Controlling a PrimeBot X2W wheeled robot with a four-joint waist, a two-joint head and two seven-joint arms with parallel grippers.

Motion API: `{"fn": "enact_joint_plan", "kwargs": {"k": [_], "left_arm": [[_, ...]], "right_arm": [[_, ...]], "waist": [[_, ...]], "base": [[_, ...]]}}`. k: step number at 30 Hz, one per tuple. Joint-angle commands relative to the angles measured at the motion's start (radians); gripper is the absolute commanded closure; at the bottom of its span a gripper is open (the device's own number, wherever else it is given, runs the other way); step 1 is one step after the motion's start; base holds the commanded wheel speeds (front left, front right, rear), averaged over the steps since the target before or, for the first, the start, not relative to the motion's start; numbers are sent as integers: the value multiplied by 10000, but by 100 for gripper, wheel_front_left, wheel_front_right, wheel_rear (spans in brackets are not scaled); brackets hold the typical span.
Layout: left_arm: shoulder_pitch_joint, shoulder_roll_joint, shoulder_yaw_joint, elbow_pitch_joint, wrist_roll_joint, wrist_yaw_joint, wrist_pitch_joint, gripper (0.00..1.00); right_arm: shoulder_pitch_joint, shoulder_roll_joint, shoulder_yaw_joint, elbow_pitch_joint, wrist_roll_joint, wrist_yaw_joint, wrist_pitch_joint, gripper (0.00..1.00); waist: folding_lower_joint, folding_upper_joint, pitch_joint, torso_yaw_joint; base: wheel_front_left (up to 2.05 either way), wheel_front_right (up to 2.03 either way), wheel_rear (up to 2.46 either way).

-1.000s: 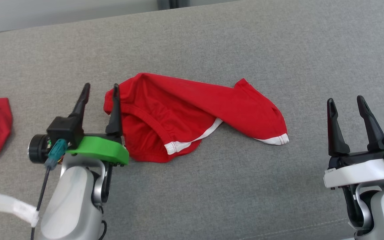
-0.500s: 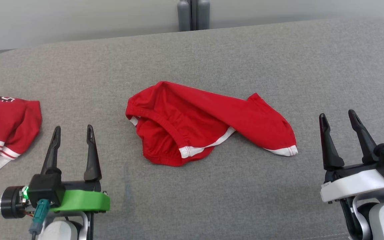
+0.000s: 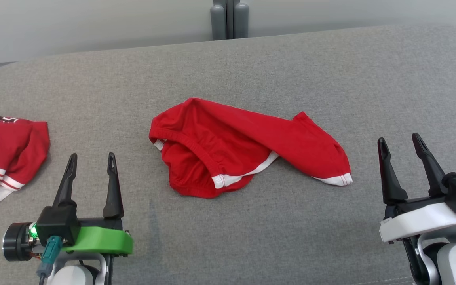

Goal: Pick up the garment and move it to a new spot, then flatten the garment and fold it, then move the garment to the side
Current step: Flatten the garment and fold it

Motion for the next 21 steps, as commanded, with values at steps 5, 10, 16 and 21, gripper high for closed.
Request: {"fn": "enact_joint_plan", "kwargs": {"k": [5,10,16,21], "left_arm": [[-78,137,-149,-127,59,-14,140,0],[-571,-63,-1067,-357,191,-528,924,0],[-971,-644,-2493,295,-396,-1475,2767,0],[-1334,-902,-2818,1222,-999,-1703,3628,0]], "right_arm": [[-11,-19,-31,-63,-13,-10,17,0],[-117,-39,2,-72,11,-10,35,0],[-285,-32,126,-5,64,-10,39,0],[-476,-52,184,104,113,-10,-52,0]], "waist": [[0,0,94,3],[0,0,317,15],[0,0,711,-115],[0,0,1034,-313]], "base": [[0,0,0],[0,0,0],[0,0,0],[0,0,0]]}}
